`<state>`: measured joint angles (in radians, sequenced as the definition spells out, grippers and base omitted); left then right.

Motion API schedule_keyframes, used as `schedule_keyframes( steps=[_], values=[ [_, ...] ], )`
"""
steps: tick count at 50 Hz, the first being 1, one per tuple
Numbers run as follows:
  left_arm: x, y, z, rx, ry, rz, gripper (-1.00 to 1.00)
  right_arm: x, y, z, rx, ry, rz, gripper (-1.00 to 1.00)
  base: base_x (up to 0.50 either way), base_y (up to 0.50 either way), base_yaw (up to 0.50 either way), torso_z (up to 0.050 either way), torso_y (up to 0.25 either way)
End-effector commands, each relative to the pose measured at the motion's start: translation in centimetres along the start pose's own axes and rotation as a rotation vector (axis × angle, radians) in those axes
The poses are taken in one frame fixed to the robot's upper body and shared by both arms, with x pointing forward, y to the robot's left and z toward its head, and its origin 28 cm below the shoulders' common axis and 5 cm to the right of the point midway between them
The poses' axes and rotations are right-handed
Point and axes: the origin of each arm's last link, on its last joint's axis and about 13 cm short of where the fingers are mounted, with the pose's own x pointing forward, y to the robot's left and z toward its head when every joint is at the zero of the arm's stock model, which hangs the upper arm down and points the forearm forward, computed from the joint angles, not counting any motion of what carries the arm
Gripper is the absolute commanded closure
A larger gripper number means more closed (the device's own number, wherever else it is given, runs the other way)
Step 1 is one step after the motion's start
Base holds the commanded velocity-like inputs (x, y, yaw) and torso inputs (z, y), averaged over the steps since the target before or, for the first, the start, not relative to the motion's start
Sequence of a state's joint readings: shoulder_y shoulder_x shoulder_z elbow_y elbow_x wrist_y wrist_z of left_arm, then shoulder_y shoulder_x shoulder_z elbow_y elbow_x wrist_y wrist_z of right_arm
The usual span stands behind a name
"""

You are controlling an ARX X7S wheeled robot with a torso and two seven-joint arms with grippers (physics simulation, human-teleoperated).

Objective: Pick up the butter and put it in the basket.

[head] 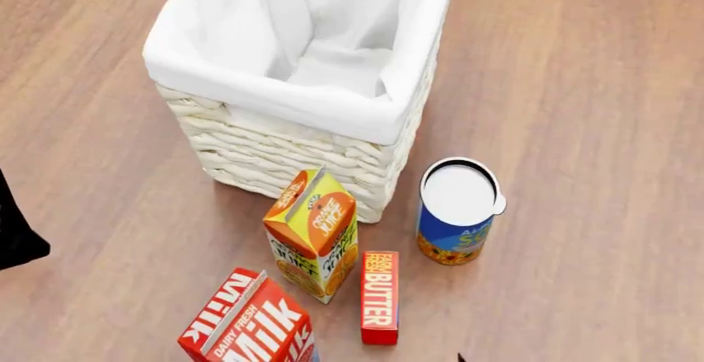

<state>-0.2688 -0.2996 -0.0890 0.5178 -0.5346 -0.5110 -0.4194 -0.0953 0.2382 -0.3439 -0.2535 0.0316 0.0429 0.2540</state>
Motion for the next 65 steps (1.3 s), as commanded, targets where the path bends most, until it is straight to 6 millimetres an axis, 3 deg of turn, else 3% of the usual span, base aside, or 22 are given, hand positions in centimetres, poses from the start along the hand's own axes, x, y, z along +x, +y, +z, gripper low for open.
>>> schedule_keyframes(
  steps=[1, 27, 50, 65],
  values=[
    [-0.1, 0.2, 0.3, -0.006, 0.0, 0.004, -1.0, 1.7, 0.1, 0.2, -0.027, -0.011, 0.019, -1.0, 0.0, 0.0, 0.0, 0.0, 0.0],
    [-0.2, 0.2, 0.5, -0.006, 0.004, 0.009, -1.0, 3.4, -0.2, 0.7, -0.032, -0.006, 0.048, -1.0, 0.0, 0.0, 0.0, 0.0, 0.0],
    [-0.5, 0.3, 0.9, -0.014, -0.003, 0.011, -1.0, 4.3, -0.6, -0.4, -0.001, 0.032, 0.056, -1.0, 0.0, 0.0, 0.0, 0.0, 0.0],
    [-0.6, 0.3, 1.1, -0.017, -0.003, 0.01, -1.0, 5.6, -1.0, 0.5, -0.016, 0.036, 0.077, -1.0, 0.0, 0.0, 0.0, 0.0, 0.0]
  ],
)
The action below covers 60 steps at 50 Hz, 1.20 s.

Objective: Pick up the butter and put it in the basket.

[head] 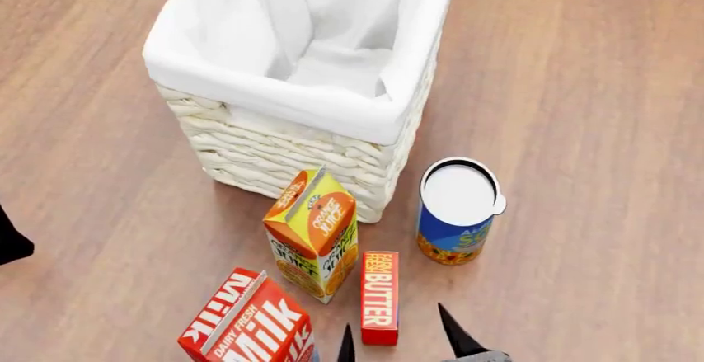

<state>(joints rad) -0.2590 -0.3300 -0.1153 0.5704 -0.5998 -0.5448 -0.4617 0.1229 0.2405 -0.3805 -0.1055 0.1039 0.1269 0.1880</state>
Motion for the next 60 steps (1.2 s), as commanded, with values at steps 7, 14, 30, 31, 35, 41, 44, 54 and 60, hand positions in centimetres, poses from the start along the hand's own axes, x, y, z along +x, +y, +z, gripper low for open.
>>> schedule_keyframes(
  steps=[7, 14, 30, 31, 35, 41, 44, 54, 60],
  values=[
    [0.0, 0.1, 0.3, -0.009, -0.001, 0.005, -1.0, 1.7, -0.5, 0.6, -0.002, 0.025, 0.02, -1.0, 0.0, 0.0, 0.0, 0.0, 0.0],
    [-0.3, 0.0, 0.5, -0.013, -0.002, 0.001, -1.0, 1.8, -0.6, 0.4, 0.004, 0.042, 0.016, -1.0, 0.0, 0.0, 0.0, 0.0, 0.0],
    [-0.5, 0.0, 0.7, -0.021, -0.006, -0.001, -1.0, 2.0, -0.8, -0.1, 0.024, 0.096, 0.016, -1.0, 0.0, 0.0, 0.0, 0.0, 0.0],
    [-0.5, 0.0, 0.8, -0.021, -0.005, -0.001, -1.0, 2.0, -0.8, -0.2, 0.027, 0.105, 0.018, -1.0, 0.0, 0.0, 0.0, 0.0, 0.0],
    [-0.5, 0.0, 0.8, -0.023, -0.005, 0.0, -1.0, 2.2, -0.8, -0.3, 0.034, 0.125, 0.025, -1.0, 0.0, 0.0, 0.0, 0.0, 0.0],
    [-0.7, 0.0, 0.9, -0.025, -0.004, -0.003, -1.0, 2.3, -0.8, -0.1, 0.035, 0.136, 0.03, -1.0, 0.0, 0.0, 0.0, 0.0, 0.0],
    [-0.7, 0.0, 0.9, -0.025, -0.004, -0.003, -1.0, 2.4, -0.9, 0.0, 0.033, 0.138, 0.032, -1.0, 0.0, 0.0, 0.0, 0.0, 0.0],
    [-0.8, 0.0, 1.1, -0.03, -0.004, -0.001, -1.0, 2.9, -1.0, 0.3, 0.026, 0.148, 0.046, -1.0, 0.0, 0.0, 0.0, 0.0, 0.0],
    [-0.8, 0.0, 1.3, -0.035, -0.005, -0.003, -1.0, 3.4, -0.9, 0.1, 0.039, 0.182, 0.056, -1.0, 0.0, 0.0, 0.0, 0.0, 0.0]
  ],
)
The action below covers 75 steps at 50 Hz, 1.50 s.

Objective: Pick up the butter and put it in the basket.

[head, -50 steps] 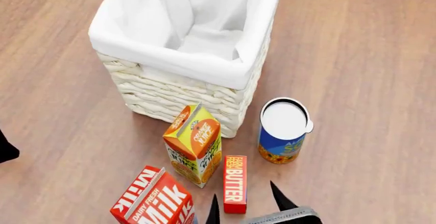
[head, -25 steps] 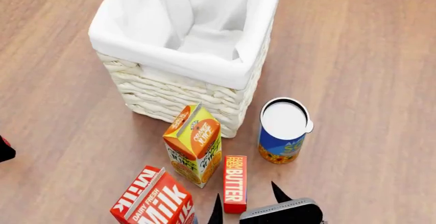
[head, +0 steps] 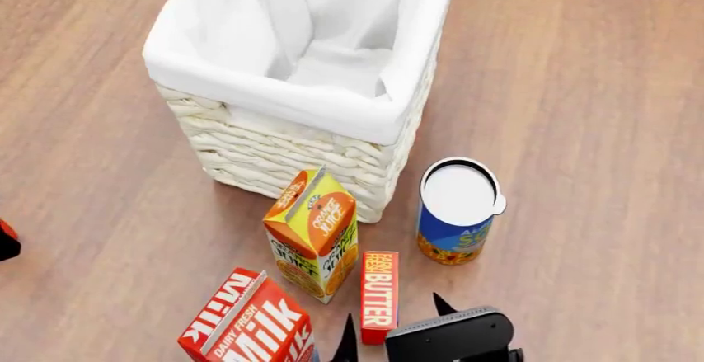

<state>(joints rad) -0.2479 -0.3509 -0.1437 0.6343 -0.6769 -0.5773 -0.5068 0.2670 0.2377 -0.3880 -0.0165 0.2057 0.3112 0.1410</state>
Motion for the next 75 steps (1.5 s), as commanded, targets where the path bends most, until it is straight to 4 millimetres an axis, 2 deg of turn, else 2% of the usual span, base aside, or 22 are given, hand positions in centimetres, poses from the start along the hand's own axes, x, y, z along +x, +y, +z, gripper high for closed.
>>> schedule_keyframes(
  steps=[1, 35, 36, 48, 59, 75],
  values=[
    [-0.1, 0.0, 0.3, -0.006, -0.001, -0.001, -1.0, 0.6, 0.0, 0.0, 0.01, 0.038, 0.016, -1.0, 0.0, 0.0, 0.0, 0.0, 0.0],
    [-0.5, 0.0, 0.6, -0.014, -0.003, -0.008, -1.0, 1.4, -0.2, 0.0, 0.017, 0.07, 0.029, -1.0, 0.0, 0.0, 0.0, 0.0, 0.0],
    [-0.5, 0.0, 0.6, -0.014, -0.004, -0.008, -1.0, 1.4, -0.2, 0.0, 0.018, 0.069, 0.03, 1.0, 0.0, 0.0, 0.0, 0.0, 0.0],
    [-0.5, -0.1, 0.5, -0.013, -0.002, -0.008, -1.0, 0.9, 0.0, 0.0, 0.018, 0.05, 0.026, 1.0, 0.0, 0.0, 0.0, 0.0, 0.0],
    [-0.4, -0.1, 0.5, -0.011, 0.001, -0.006, -1.0, -3.2, -0.2, 3.0, -0.036, -0.034, -0.054, 1.0, 0.0, 0.0, 0.0, 0.0, 0.0],
    [-0.3, -0.3, 0.2, -0.009, 0.006, -0.009, -1.0, -7.9, -0.3, 6.2, -0.129, -0.081, -0.105, 1.0, 0.0, 0.0, 0.0, 0.0, 0.0]
  ],
)
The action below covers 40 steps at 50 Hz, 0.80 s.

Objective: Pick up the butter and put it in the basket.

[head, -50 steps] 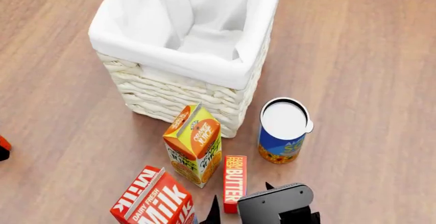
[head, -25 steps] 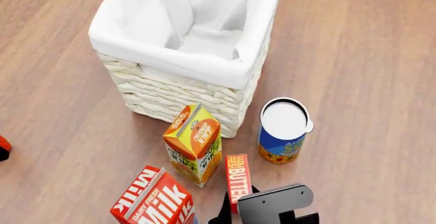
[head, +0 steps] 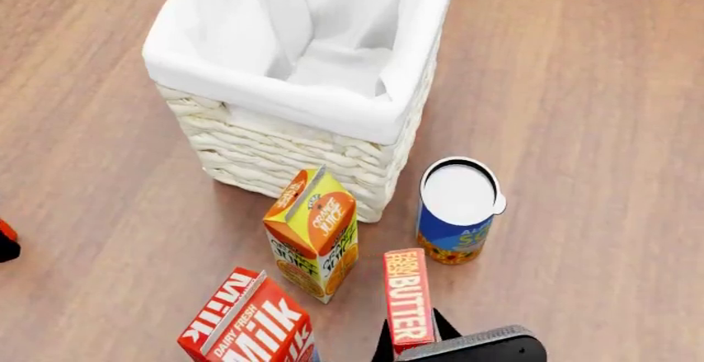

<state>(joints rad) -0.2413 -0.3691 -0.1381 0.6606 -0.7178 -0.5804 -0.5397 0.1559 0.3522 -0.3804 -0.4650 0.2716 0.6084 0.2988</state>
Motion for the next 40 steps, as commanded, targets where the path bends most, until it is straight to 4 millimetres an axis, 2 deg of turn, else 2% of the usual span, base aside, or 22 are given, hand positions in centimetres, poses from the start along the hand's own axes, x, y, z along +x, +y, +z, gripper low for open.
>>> schedule_keyframes(
  steps=[1, 11, 19, 26, 40],
  values=[
    [0.1, -0.1, -0.1, 0.001, 0.003, 0.0, -1.0, -3.5, -0.6, 3.0, -0.093, -0.084, -0.056, 1.0, 0.0, 0.0, 0.0, 0.0, 0.015],
    [0.0, -0.2, -0.3, 0.005, 0.004, -0.004, -1.0, -6.4, -1.0, 4.4, -0.13, -0.114, -0.123, 1.0, 0.0, 0.0, 0.0, 0.0, 0.0],
    [0.2, -0.2, -0.4, 0.005, 0.002, -0.01, -1.0, -8.9, -2.4, 6.3, -0.169, -0.157, -0.223, 1.0, 0.0, 0.0, 0.0, 0.0, 0.001],
    [0.1, -0.3, -0.4, 0.004, 0.002, -0.013, -1.0, -10.6, -4.1, 7.1, -0.182, -0.164, -0.292, 1.0, 0.0, 0.0, 0.0, 0.0, 0.001],
    [0.1, -0.4, -0.5, 0.003, 0.003, -0.015, -1.0, -11.0, -6.7, 9.6, -0.239, -0.127, -0.346, 1.0, 0.0, 0.0, 0.0, 0.0, 0.001]
  ],
)
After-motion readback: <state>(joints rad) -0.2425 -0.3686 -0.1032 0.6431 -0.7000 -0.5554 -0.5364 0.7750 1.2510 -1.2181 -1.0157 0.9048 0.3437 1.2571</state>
